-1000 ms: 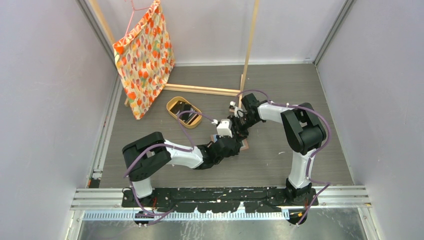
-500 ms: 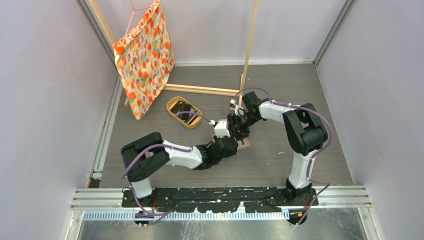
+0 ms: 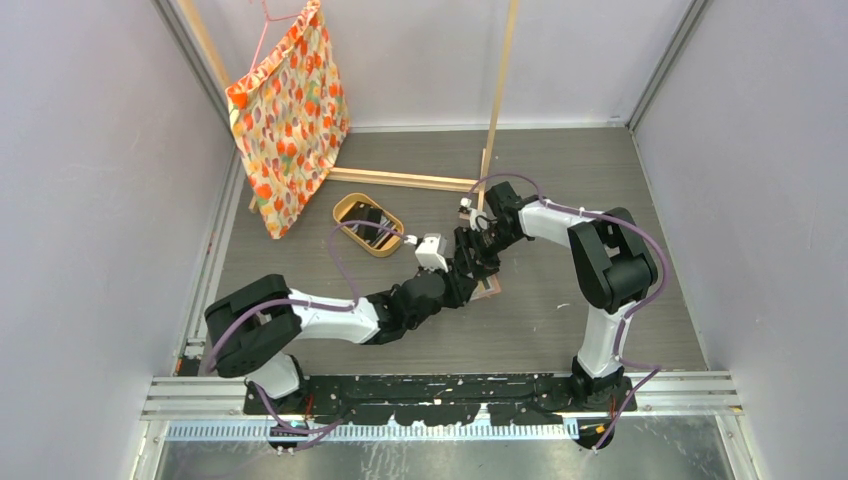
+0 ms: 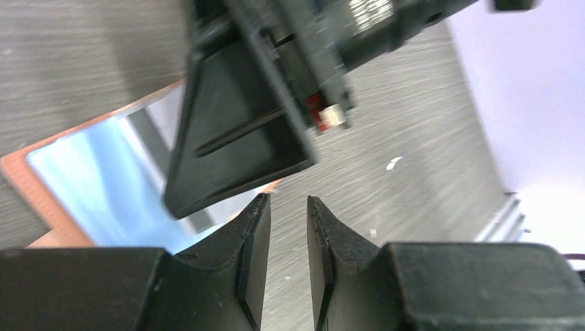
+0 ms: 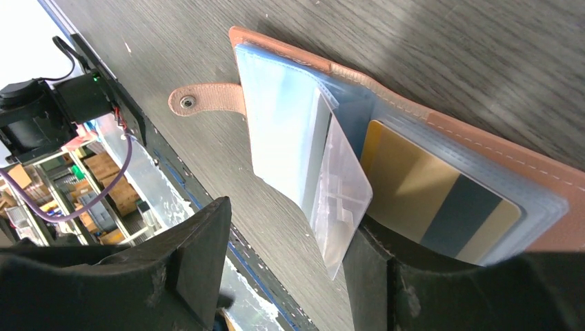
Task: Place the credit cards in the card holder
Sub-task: Insert the credit card into the card holder.
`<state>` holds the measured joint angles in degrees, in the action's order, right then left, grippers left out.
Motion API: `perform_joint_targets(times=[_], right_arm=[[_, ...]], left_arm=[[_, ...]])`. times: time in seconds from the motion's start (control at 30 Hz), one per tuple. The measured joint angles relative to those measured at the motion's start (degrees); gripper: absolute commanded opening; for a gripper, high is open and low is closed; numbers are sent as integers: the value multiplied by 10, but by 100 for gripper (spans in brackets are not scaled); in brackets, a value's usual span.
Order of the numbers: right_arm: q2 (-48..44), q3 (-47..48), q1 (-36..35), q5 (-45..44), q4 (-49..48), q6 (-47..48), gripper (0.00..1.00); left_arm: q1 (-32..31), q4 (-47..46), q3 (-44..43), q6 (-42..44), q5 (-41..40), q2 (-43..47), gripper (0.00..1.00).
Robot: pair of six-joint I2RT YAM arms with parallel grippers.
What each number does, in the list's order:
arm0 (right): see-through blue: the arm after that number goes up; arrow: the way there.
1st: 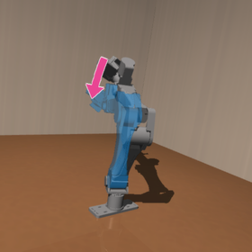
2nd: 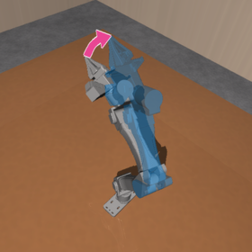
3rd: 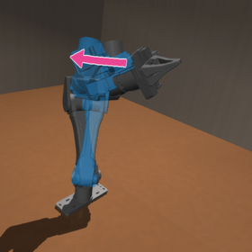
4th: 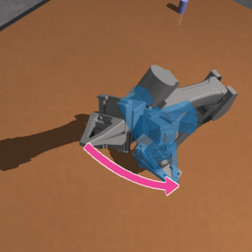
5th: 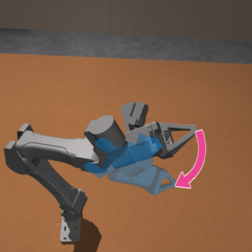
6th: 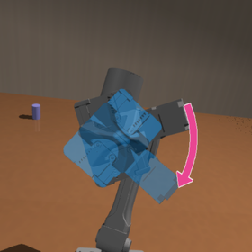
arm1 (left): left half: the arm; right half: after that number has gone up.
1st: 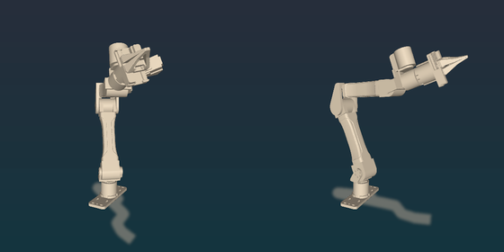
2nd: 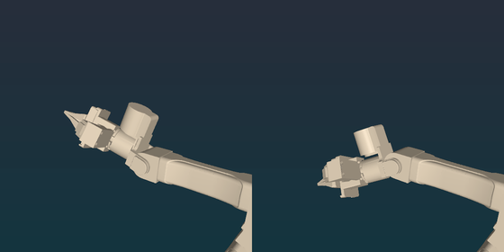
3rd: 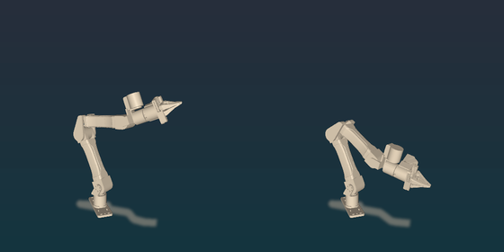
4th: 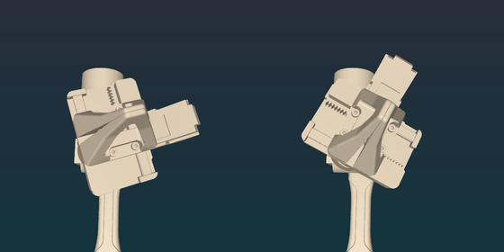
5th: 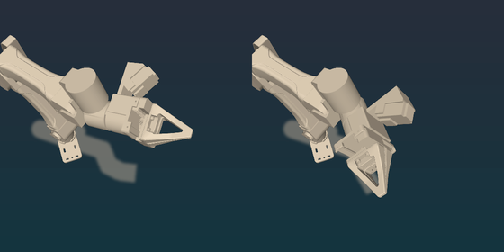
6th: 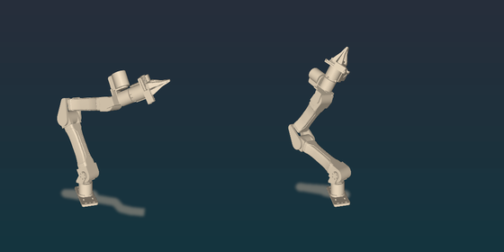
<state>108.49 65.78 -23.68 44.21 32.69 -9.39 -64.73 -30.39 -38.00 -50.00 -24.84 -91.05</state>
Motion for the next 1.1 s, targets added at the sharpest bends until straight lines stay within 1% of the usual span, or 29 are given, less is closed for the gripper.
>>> perform_joint_targets(times=[0.17, 0.3, 0.4, 0.57, 0.7, 0.83, 1.1], right_arm=[[0, 0, 0, 0, 0, 0, 64], [0, 0, 0, 0, 1, 0, 64], [0, 3, 0, -2, 5, 1, 65], [-1, 7, 0, -14, 16, 5, 66], [-1, 10, 0, -20, 22, 8, 66], [-3, 13, 0, -27, 29, 15, 67], [-17, 14, -2, -52, 40, 29, 68]], left_arm=[[8, -59, -3, 6, 46, 4, 26], [11, -102, -4, 5, 73, -28, 25], [14, -113, -4, 5, 82, -50, 25], [17, -118, -3, 10, 84, -47, 25], [19, -114, 7, 23, 83, -23, 25], [19, -107, 26, 45, 82, 28, 26], [22, -55, 55, 97, 62, 131, 27]])
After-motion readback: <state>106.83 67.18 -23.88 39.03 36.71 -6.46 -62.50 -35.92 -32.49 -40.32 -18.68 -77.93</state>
